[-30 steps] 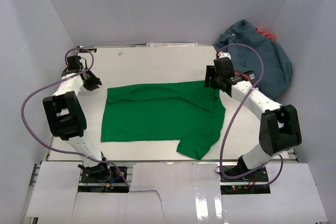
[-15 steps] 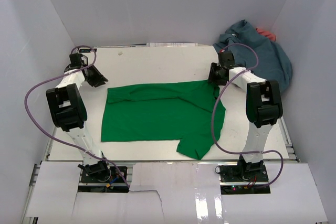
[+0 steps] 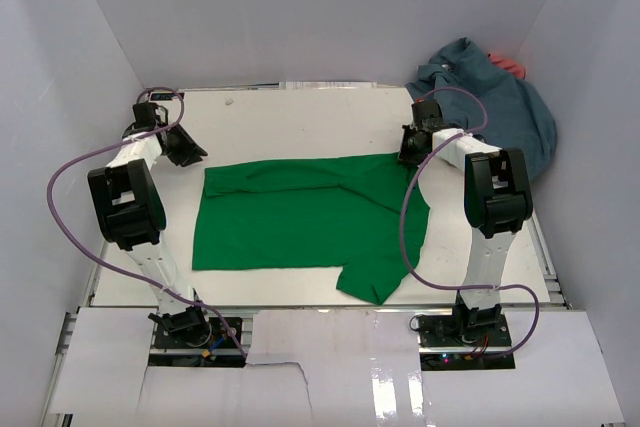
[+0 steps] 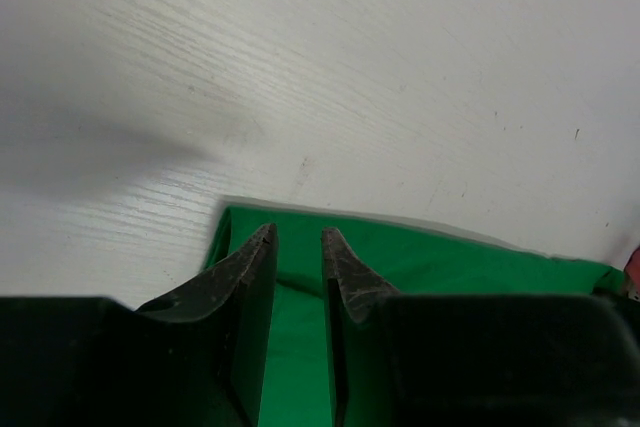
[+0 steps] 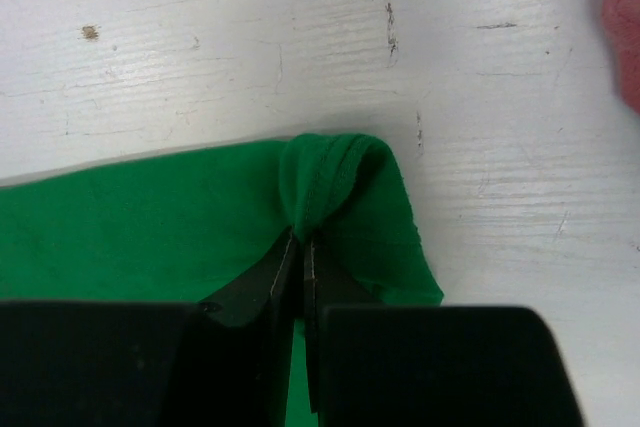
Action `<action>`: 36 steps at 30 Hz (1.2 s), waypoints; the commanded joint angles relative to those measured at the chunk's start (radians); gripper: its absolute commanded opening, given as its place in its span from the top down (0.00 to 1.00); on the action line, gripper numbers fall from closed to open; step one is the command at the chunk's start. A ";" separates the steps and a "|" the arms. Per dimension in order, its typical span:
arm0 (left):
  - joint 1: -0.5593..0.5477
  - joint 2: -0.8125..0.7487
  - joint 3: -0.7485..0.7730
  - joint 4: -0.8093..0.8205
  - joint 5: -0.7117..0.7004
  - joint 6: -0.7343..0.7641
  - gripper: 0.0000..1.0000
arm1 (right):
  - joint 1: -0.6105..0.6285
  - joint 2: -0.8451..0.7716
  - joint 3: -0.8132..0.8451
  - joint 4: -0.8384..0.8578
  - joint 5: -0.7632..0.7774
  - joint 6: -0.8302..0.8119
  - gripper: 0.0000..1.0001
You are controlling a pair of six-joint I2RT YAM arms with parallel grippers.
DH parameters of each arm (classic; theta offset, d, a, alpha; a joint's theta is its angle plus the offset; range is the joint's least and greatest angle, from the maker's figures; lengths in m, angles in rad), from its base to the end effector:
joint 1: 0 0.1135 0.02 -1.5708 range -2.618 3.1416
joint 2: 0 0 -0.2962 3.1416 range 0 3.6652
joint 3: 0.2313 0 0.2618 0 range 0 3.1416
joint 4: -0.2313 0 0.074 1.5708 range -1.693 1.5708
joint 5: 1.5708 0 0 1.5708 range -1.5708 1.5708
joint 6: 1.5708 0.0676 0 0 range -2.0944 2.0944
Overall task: Fold and stack the t-shirts
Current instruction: Fold the flattened tshirt in 1/3 of the way
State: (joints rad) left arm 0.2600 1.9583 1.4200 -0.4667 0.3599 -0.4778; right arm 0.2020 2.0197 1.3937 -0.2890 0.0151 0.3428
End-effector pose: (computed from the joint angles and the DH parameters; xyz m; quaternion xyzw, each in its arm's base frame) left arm 0.4459 0.0940 0.1927 -0.2941 0.8992 -0.2007 0.2543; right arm 0.4671 0.0946 0.1675 0.0690 0.9442 0.0798 0.3121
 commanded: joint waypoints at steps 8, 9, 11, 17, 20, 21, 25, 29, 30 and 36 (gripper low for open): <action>0.002 -0.033 -0.050 -0.047 -0.064 0.015 0.66 | -0.006 0.005 0.019 0.019 -0.040 0.005 0.92; 0.002 -0.035 -0.061 -0.047 -0.068 0.013 0.66 | -0.006 0.004 0.018 0.019 -0.041 0.005 0.92; 0.002 -0.035 -0.070 -0.047 -0.072 0.013 0.66 | -0.006 0.002 0.016 0.019 -0.040 0.005 0.92; 0.002 -0.016 -0.078 -0.044 -0.062 0.008 0.66 | -0.006 -0.004 0.007 0.022 -0.040 0.002 0.92; 0.002 0.005 -0.066 -0.039 -0.049 0.007 0.66 | -0.006 -0.006 0.007 0.024 -0.041 -0.001 0.92; 0.002 0.011 -0.061 -0.038 -0.044 0.005 0.66 | -0.006 -0.007 0.005 0.024 -0.041 -0.002 0.92; 0.001 0.040 -0.043 -0.026 -0.016 -0.004 0.66 | -0.006 -0.010 0.002 0.024 -0.041 -0.004 0.92; 0.001 0.082 -0.020 -0.026 0.001 -0.005 0.66 | -0.007 -0.009 0.002 0.024 -0.043 -0.005 0.92; 0.001 0.086 -0.016 -0.024 0.001 -0.004 0.68 | -0.006 -0.009 0.001 0.024 -0.043 -0.004 0.92; 0.001 0.125 0.023 -0.027 -0.009 -0.008 1.00 | -0.007 -0.001 0.005 0.022 -0.030 -0.007 0.92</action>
State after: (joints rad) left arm 0.2600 2.0621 1.4132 -0.4973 0.3687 -0.4904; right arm 0.2020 2.0205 1.3930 -0.2871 -0.0109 0.3405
